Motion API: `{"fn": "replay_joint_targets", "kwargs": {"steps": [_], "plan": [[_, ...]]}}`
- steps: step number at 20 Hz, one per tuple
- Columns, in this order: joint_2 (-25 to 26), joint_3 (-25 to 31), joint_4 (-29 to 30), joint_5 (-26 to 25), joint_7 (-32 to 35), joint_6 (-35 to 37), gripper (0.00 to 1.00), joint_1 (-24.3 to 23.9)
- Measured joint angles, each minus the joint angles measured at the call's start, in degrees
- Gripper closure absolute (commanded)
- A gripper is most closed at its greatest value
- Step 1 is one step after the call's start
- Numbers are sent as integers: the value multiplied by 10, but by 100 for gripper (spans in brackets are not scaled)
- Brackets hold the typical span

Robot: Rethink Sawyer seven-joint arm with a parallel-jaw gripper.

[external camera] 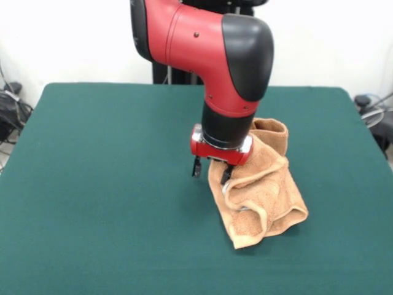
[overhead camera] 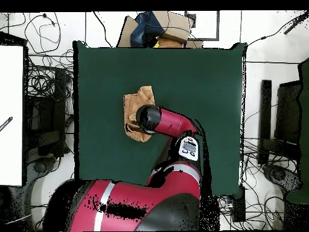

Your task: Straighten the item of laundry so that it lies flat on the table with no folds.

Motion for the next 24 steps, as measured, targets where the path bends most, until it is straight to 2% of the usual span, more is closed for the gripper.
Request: {"fn": "replay_joint_targets", "kwargs": {"steps": [19,20,24], "plan": [[0,0,1,0,0,-3,0,-1],[0,1,2,0,0,-2,100,0],[0,3,2,0,0,-3,100,-1]]}}
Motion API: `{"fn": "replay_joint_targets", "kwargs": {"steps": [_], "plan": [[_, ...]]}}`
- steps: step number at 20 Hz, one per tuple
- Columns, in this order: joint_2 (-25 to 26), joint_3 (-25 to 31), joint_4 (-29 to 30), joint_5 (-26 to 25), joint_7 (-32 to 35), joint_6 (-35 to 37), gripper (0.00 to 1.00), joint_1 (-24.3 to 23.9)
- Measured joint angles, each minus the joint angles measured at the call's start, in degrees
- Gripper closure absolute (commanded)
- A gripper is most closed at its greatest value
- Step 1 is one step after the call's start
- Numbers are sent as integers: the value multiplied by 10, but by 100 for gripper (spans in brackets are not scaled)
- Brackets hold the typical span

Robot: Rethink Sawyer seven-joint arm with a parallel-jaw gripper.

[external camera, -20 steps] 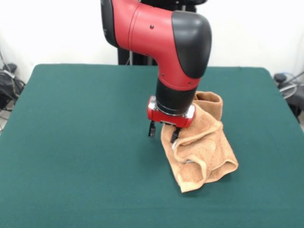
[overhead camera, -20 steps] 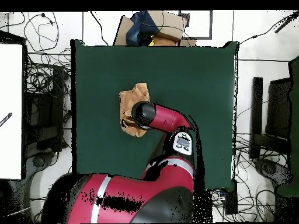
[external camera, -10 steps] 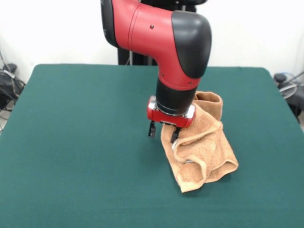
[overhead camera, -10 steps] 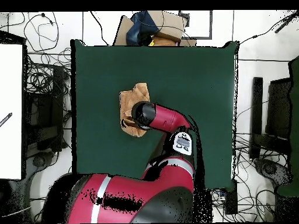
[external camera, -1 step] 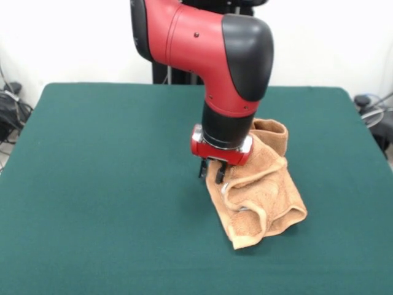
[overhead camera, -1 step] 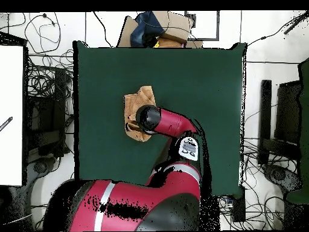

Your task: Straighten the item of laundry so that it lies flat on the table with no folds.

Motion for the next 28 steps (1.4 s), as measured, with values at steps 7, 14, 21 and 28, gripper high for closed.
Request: {"fn": "replay_joint_targets", "kwargs": {"steps": [7,14,21,28], "plan": [[0,3,1,0,0,-1,100,-3],[-2,7,3,0,0,-1,100,-7],[-4,15,5,0,0,-1,100,-17],[-5,15,5,0,0,9,100,-17]]}}
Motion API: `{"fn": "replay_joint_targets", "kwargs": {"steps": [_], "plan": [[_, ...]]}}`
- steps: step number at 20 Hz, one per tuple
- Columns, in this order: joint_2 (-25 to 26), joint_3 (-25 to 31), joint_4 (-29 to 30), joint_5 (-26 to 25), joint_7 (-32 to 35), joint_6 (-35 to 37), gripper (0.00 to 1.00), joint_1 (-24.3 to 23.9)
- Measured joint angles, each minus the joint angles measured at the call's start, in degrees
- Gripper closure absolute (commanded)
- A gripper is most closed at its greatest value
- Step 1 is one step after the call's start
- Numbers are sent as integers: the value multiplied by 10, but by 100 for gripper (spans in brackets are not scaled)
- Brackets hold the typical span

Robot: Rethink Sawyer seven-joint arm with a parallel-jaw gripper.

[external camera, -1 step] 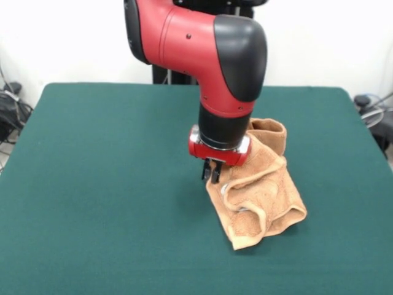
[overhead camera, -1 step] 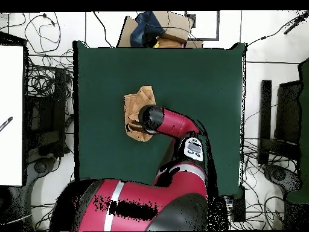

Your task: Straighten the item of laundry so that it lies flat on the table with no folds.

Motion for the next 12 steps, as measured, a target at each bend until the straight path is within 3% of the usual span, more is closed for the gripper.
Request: {"fn": "replay_joint_targets", "kwargs": {"steps": [12], "plan": [[-2,-2,-18,0,0,121,100,14]]}}
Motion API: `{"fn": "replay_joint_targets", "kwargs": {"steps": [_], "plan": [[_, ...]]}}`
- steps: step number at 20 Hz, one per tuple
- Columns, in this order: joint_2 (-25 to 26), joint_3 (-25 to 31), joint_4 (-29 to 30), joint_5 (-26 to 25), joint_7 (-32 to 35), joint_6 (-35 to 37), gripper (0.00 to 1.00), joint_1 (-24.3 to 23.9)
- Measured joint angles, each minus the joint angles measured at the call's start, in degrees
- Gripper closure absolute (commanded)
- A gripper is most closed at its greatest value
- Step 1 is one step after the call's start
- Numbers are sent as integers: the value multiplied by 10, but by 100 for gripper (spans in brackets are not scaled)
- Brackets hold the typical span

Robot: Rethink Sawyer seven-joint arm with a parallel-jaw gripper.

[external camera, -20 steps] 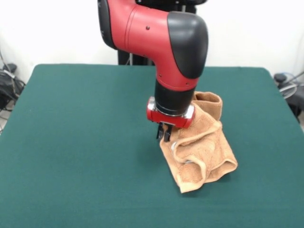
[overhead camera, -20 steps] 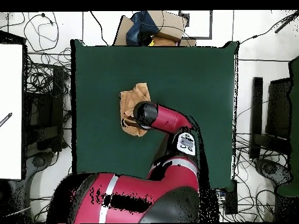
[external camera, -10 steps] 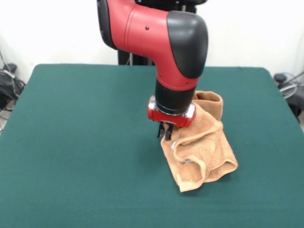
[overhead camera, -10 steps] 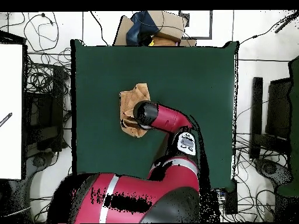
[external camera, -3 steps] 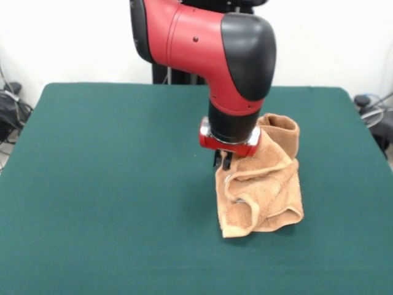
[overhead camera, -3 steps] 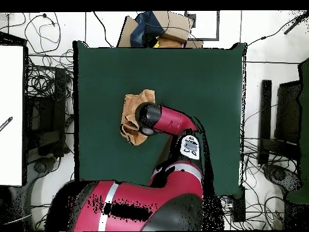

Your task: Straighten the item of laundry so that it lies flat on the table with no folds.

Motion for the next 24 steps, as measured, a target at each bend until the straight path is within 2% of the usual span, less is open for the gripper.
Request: {"fn": "replay_joint_targets", "kwargs": {"steps": [13,24], "plan": [[-1,-28,-39,0,0,104,100,39],[-3,-29,-50,0,0,128,100,47]]}}
